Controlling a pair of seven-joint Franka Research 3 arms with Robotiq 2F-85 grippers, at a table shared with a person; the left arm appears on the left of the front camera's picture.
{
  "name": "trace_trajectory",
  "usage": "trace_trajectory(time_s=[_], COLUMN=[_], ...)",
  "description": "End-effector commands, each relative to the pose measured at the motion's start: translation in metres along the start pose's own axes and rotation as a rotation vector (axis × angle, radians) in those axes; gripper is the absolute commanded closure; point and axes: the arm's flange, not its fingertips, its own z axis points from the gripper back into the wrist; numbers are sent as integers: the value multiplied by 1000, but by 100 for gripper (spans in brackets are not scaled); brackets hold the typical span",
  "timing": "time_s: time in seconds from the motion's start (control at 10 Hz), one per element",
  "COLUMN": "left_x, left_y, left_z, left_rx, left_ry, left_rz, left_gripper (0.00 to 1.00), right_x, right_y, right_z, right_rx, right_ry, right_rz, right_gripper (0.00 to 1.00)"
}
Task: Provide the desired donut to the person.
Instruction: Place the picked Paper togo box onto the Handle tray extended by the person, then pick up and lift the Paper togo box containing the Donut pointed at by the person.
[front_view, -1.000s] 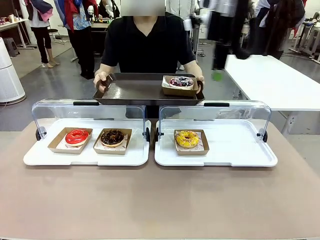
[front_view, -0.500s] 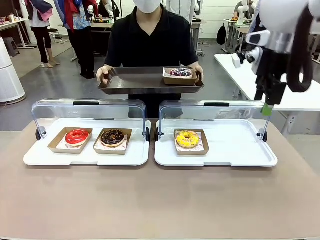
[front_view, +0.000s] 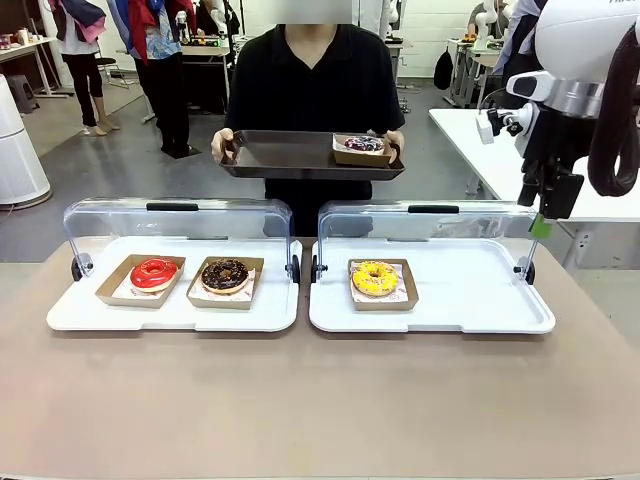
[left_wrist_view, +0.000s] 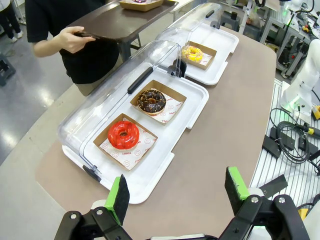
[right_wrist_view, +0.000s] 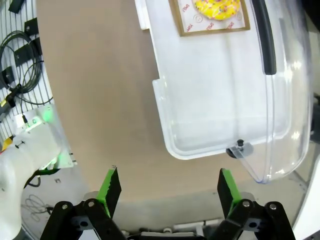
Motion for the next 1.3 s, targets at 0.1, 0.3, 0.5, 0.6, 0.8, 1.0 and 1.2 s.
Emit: trace_trajectory(time_s=[0.1, 0.3, 0.5, 0.6, 0.8, 1.0, 1.2], left_x=[0, 0, 0, 0, 0, 0, 0], left_y=[0, 0, 0, 0, 0, 0, 0], left_z=[1, 1, 1, 1, 1, 1, 1], left_rx=[-5, -5, -5, -5, -5, -5, -5], left_ry=[-9, -9, -9, -9, -9, -9, -9], left_rz=[-9, -9, -9, -9, -9, -9, -9], left_gripper=[0, 0, 0, 0, 0, 0, 0], right_x=[-1, -1, -1, -1, -1, 0, -55], right_y=[2, 2, 2, 2, 2, 1, -26], right_z=[-1, -1, -1, -1, -1, 0, 1], right_rx=[9, 9, 9, 9, 9, 4, 78], right_ry=[2, 2, 2, 2, 2, 1, -313], right_rz=[0, 0, 0, 0, 0, 1, -20], right_gripper=[0, 0, 0, 0, 0, 0, 0])
